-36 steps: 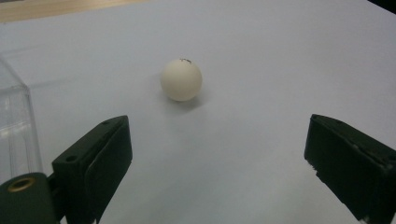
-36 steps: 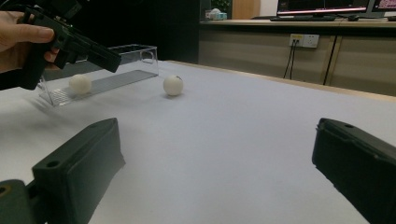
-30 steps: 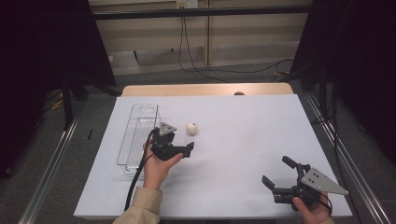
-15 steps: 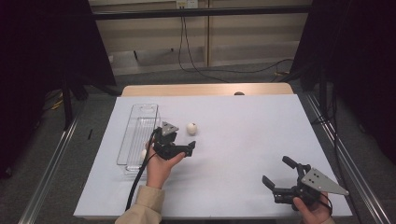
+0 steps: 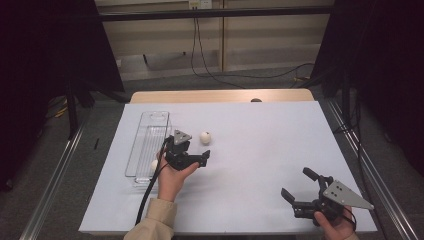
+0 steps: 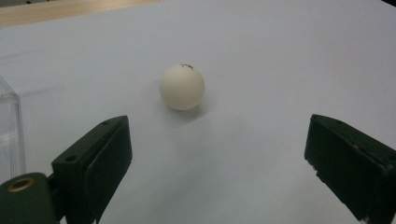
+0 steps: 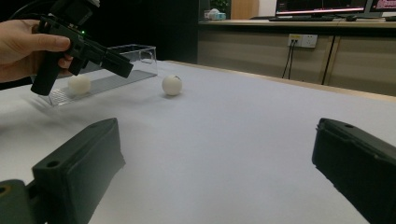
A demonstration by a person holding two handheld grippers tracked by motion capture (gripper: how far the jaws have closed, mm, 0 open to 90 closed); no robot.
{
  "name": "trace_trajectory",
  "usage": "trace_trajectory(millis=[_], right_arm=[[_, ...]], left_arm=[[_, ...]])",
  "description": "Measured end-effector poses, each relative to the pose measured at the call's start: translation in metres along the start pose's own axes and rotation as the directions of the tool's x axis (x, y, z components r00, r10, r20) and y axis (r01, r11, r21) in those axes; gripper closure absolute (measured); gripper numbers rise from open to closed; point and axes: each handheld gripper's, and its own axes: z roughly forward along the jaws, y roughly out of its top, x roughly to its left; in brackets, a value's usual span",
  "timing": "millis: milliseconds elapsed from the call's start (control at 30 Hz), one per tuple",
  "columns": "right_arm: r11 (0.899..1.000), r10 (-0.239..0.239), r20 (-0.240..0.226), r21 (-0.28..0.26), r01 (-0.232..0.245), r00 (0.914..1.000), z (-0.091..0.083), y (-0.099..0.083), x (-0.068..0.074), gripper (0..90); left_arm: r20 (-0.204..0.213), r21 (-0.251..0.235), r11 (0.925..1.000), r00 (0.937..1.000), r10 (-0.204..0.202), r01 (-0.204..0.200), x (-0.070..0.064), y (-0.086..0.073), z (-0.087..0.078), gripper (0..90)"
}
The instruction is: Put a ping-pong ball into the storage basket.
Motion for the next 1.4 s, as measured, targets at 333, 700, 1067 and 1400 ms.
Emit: trace_trajectory(millis=[333,700,1067,1400], right_arm=[[1.0,-0.001,-0.001,0.0,0.001,1.0,0.0,0.0001,-0.0002,1.0],[1.0,0.0,0.002,-0.002,0.0,1.0,-0.0003,0.0001,-0.0008,1.0],[1.0,0.001,0.005,-0.002,-0.001,1.0,-0.001,-0.0001,-0.0017,0.9],[1.0,0.007,0.006,-0.005,-0.007,1.0,-0.0017,-0.0002,-0.0021,0.9]], left_arm=[[-0.004,0.006,1.0,1.0,0.003,-0.003,0.0,-0.0003,0.0014,7.5],[-0.01,0.009,0.9999,0.9999,0.008,-0.008,0.0001,-0.0005,0.0027,7.3],[-0.011,0.007,1.0,0.9999,0.007,-0.007,0.0007,-0.0003,0.0053,7.3],[-0.017,0.005,1.0,0.9999,0.001,-0.001,0.0008,-0.0002,0.0091,7.4]])
